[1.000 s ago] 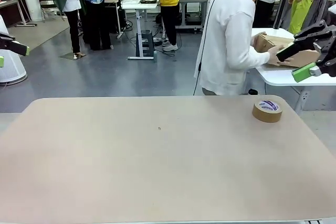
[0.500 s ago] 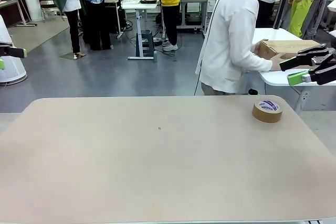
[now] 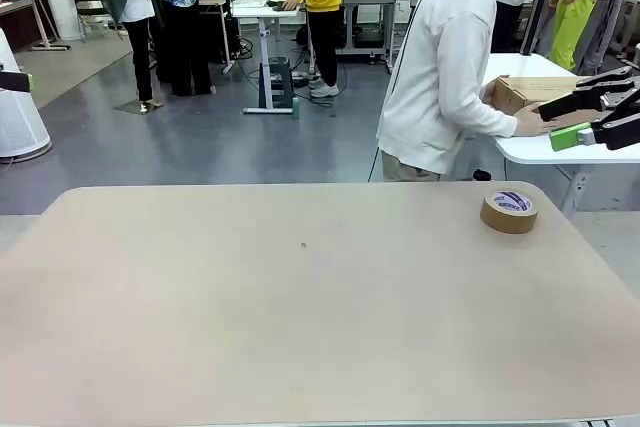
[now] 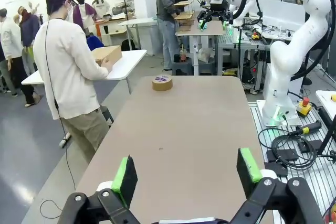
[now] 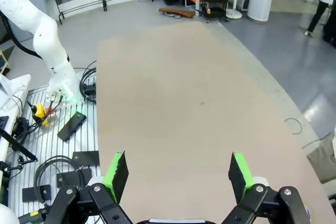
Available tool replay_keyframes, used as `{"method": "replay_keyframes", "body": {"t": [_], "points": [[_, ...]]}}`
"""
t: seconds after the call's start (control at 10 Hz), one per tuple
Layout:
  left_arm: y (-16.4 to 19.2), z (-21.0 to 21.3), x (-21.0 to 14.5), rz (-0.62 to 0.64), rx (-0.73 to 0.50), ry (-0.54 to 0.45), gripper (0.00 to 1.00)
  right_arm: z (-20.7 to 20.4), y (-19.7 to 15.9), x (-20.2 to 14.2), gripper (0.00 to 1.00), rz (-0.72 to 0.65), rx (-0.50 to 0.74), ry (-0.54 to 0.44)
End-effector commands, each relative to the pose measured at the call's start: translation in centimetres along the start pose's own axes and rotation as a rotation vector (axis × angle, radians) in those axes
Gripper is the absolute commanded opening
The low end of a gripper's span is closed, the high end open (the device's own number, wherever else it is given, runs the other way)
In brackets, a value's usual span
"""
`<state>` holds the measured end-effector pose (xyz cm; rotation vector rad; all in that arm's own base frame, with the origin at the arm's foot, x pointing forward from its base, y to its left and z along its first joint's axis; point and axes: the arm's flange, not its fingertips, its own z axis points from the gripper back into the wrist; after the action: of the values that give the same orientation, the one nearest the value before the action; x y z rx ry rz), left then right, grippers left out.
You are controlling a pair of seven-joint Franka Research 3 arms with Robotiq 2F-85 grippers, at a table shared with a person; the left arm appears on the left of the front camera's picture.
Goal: Wrap the clocks to prevent damage.
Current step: After the human seals the box with tape, release both hands from the side flaps of the Package Box.
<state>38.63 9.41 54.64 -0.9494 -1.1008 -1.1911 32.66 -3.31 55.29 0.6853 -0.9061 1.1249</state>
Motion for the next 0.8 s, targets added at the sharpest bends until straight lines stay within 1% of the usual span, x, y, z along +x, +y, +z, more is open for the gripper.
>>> {"method": "replay_keyframes", "body": {"t": [0.0,0.7], "points": [[-0.06,0.49,-0.04,-0.010,-0.001,-0.011,1.00,0.01,-0.38,-0.44,1.00,-0.010,0.000,-0.007],[-0.06,0.49,-0.04,-0.010,-0.001,-0.011,1.00,0.01,-0.38,-0.44,1.00,-0.010,0.000,-0.007]]}}
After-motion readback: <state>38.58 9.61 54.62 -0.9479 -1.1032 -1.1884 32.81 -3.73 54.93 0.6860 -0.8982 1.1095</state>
